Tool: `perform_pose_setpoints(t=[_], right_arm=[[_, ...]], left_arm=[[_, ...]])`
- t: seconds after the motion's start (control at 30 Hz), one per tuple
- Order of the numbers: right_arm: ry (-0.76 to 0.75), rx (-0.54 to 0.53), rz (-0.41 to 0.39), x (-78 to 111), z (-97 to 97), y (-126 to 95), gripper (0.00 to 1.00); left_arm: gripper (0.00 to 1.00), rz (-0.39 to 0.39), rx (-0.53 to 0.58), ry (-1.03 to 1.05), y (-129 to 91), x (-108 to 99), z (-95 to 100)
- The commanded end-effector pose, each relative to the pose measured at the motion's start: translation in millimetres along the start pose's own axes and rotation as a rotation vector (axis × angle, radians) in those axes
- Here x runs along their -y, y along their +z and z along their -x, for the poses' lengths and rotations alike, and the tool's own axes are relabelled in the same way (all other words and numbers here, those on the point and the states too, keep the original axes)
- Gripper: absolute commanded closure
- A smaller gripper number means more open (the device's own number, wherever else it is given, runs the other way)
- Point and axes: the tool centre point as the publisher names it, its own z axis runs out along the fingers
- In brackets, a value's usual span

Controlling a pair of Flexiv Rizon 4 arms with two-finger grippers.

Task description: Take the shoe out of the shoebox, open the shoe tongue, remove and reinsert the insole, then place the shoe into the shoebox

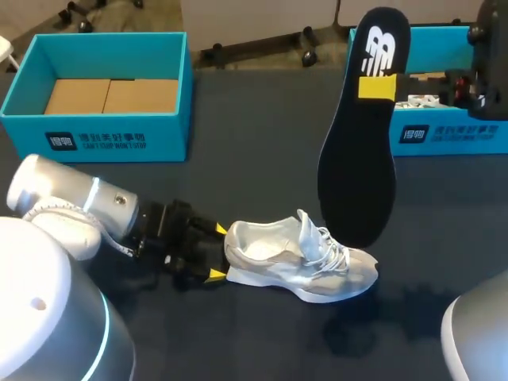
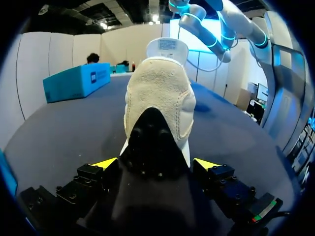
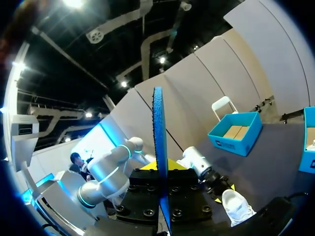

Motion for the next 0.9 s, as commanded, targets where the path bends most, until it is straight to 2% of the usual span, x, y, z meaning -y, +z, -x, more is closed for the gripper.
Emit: perform_pose_setpoints(t=[0.03, 0.17, 0.23, 0.67, 0.77, 0.9], right_arm=[[0.001, -0.003, -0.005, -3.1, 2.5, 3.6, 1.00], [0.001, -0.003, -0.005, -3.1, 2.5, 3.6, 1.00], [0.001, -0.003, -0.005, -3.1, 2.5, 3.6, 1.00], [0.001, -0.003, -0.005, -3.1, 2.5, 3.6, 1.00], [0.001, -0.003, -0.005, -3.1, 2.5, 3.6, 1.00], [0.001, -0.003, -0.005, -3.1, 2.5, 3.6, 1.00]], left_arm=[[0.00, 0.178, -0.046, -0.015, -15.1, 8.7, 3.2], [0.00, 0.300, -0.098, -0.016, -19.6, 11.1, 3.2], [0.00, 0.438, -0.168, 0.000, -23.3, 7.9, 1.4], [0.00, 0.438, -0.168, 0.000, -23.3, 7.9, 1.4], [0.00, 0.482, -0.153, 0.041, -30.2, 17.5, 2.7], [0.00, 0.591, -0.133, 0.071, -33.6, 25.7, 2.8]])
